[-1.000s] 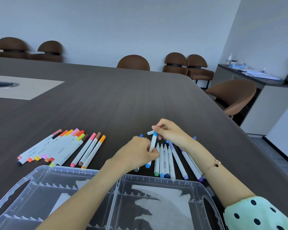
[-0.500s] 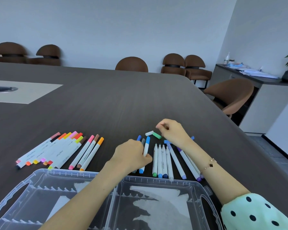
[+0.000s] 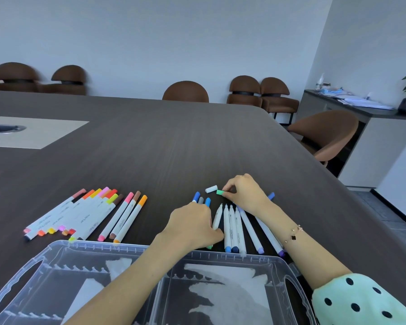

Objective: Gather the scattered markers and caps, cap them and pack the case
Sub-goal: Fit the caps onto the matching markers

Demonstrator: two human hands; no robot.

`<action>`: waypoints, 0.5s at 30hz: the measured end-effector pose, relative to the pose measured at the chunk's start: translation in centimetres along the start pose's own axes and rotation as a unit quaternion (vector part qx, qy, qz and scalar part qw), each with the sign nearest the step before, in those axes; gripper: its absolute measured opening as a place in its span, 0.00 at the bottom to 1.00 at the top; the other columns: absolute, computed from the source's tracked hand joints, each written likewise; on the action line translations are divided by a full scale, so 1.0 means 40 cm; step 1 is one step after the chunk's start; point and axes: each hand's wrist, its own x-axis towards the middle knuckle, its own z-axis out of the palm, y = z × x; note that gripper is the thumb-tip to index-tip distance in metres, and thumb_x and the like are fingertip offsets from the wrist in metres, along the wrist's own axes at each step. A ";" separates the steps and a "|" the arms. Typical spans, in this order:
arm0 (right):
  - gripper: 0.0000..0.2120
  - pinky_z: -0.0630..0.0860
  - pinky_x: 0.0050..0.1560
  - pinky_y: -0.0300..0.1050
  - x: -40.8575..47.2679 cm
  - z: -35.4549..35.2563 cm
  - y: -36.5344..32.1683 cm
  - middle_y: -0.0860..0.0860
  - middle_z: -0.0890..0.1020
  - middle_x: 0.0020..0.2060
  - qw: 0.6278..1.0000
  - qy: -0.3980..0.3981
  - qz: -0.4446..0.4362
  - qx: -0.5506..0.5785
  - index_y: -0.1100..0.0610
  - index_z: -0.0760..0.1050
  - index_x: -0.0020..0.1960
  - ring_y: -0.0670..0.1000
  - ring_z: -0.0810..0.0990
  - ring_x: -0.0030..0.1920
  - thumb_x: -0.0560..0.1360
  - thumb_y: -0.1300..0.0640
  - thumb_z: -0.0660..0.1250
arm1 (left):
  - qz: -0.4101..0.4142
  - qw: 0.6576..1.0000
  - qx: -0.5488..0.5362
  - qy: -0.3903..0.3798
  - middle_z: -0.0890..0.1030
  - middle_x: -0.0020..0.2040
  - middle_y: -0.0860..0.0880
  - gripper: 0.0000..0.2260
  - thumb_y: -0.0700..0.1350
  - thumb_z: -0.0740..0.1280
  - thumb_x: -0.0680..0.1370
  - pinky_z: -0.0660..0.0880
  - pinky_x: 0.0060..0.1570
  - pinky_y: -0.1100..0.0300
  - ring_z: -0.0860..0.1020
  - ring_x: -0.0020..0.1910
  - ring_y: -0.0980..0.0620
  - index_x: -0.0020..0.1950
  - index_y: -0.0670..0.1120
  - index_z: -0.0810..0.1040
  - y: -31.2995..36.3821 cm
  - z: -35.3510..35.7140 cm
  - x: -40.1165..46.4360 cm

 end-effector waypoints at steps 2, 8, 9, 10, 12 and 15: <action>0.06 0.74 0.51 0.45 0.000 0.003 0.000 0.49 0.82 0.45 1.000 0.004 0.004 0.011 0.54 0.81 0.50 0.49 0.73 0.55 0.76 0.54 0.67 | -0.003 1.000 0.011 -0.001 0.78 0.35 0.50 0.14 0.57 0.64 0.73 0.72 0.34 0.63 0.79 0.40 0.54 0.41 0.47 0.78 0.001 0.001 0.000; 0.13 0.70 0.41 0.31 -0.007 -0.034 -0.021 0.52 0.82 0.45 0.961 -0.005 0.053 0.271 0.47 0.75 0.60 0.47 0.79 0.48 0.78 0.59 0.63 | -0.021 0.996 -0.081 -0.004 0.71 0.29 0.50 0.16 0.55 0.63 0.73 0.68 0.30 0.63 0.70 0.30 0.54 0.32 0.45 0.73 -0.012 -0.004 0.009; 0.14 0.69 0.42 0.30 -0.008 -0.042 -0.027 0.51 0.83 0.44 0.954 -0.020 0.061 0.291 0.47 0.75 0.60 0.44 0.79 0.47 0.79 0.59 0.62 | -0.025 0.993 -0.117 -0.004 0.71 0.29 0.49 0.16 0.55 0.63 0.73 0.67 0.30 0.64 0.69 0.29 0.54 0.32 0.44 0.72 -0.018 -0.006 0.012; 0.13 0.68 0.43 0.30 -0.011 -0.049 -0.034 0.50 0.83 0.43 0.947 -0.031 0.072 0.313 0.47 0.76 0.59 0.41 0.78 0.48 0.78 0.59 0.61 | -0.030 0.987 -0.156 -0.002 0.72 0.29 0.49 0.16 0.55 0.64 0.73 0.67 0.30 0.63 0.68 0.28 0.55 0.32 0.44 0.73 -0.022 -0.008 0.016; 0.10 0.67 0.45 0.32 -0.015 -0.053 -0.042 0.49 0.84 0.42 0.928 -0.031 0.088 0.362 0.50 0.78 0.56 0.37 0.77 0.47 0.78 0.58 0.63 | -0.039 0.973 -0.229 0.007 0.75 0.32 0.47 0.16 0.54 0.65 0.72 0.69 0.32 0.61 0.69 0.28 0.55 0.35 0.41 0.78 -0.029 -0.011 0.023; 0.07 0.68 0.41 0.34 -0.022 -0.055 -0.044 0.48 0.85 0.41 0.916 -0.019 0.092 0.391 0.53 0.78 0.55 0.37 0.78 0.40 0.77 0.55 0.65 | -0.041 0.963 -0.264 0.015 0.80 0.37 0.44 0.14 0.53 0.67 0.73 0.72 0.35 0.61 0.72 0.31 0.55 0.40 0.41 0.81 -0.033 -0.016 0.028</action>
